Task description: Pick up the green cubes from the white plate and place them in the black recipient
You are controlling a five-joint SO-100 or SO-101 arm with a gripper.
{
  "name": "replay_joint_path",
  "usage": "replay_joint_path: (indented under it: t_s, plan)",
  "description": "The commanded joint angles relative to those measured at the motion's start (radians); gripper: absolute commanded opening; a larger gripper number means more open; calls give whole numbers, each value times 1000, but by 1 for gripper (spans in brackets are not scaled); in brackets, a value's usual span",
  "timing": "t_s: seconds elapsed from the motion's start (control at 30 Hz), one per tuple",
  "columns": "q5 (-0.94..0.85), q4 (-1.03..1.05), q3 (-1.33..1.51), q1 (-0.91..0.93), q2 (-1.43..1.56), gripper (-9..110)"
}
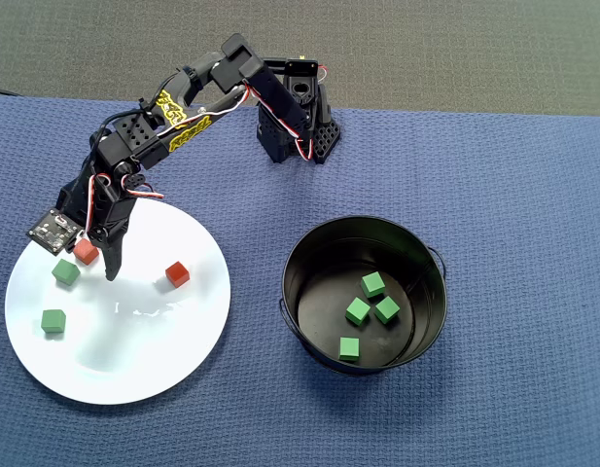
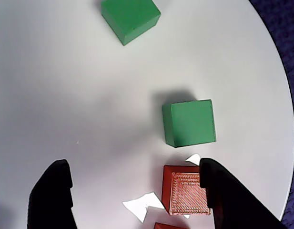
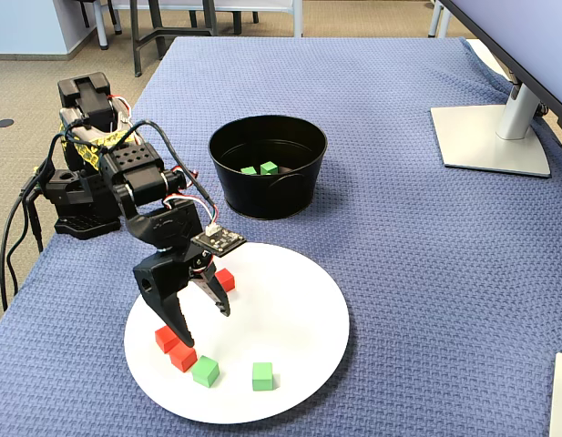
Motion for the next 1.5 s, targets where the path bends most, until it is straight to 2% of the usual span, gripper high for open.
replay_joint_path:
  t_s: [0.0, 0.4, 1.47]
  plan:
    - [-54, -32, -71, -2, -8, 29]
    - [-71, 11, -259, 25, -135, 29]
    - [-64, 0, -322, 44, -241, 28]
